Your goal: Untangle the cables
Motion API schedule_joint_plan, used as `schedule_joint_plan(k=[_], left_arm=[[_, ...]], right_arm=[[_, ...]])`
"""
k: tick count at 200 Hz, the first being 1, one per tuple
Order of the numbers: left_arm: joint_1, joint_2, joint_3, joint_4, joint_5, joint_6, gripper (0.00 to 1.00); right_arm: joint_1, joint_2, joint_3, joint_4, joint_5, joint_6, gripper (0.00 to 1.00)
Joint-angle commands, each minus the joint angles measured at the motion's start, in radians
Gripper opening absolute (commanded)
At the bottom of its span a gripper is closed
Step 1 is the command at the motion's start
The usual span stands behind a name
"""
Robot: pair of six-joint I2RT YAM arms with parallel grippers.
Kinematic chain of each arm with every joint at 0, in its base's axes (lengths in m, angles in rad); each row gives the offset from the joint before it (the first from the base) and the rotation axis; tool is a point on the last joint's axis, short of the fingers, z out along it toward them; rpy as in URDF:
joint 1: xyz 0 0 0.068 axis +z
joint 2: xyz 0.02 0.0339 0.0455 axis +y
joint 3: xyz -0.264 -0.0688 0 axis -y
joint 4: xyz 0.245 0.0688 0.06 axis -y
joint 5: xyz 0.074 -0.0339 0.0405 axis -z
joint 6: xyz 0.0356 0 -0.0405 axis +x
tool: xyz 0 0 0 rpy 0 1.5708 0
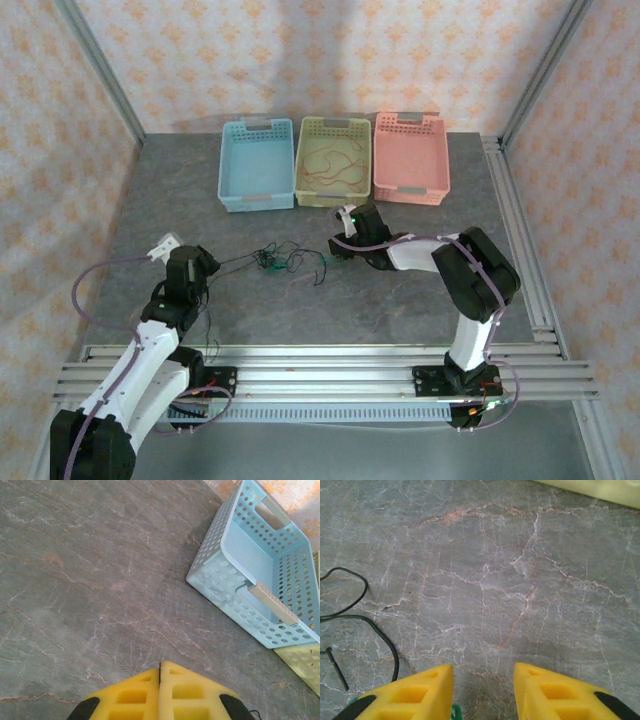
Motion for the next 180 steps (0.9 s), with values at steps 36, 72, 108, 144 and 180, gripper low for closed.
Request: schedule_joint_plan(k=[36,72,108,144,180], left_arm=[[0.003,0.000,0.024,0.024,0.001,0.018,0.00],[0.001,0.000,0.024,0.024,0.000,0.018,0.00],[0.001,0.001,0.024,0.025,0.000,0.019,0.00],[0.001,0.002,0.024,0.024,-0.001,0.019,0.00],[0.000,-0.004,0.024,0.019,-0.007,0.016,0.00]], right_arm=[[-0.001,-0.001,0.017,-0.033,0.024,-0.005,0.42],[-0.002,0.000,0.022,-0.048,0.012,-0.007,0.29],[0.000,-0.027,0.009,-0.034,0.005,-0.008,0.10],[0.000,-0.128,-0.064,0.071,0.070,-0.005,0.00],[-0.012,-0.320,-0.161,0.120,0.319,-0.040,0.00]])
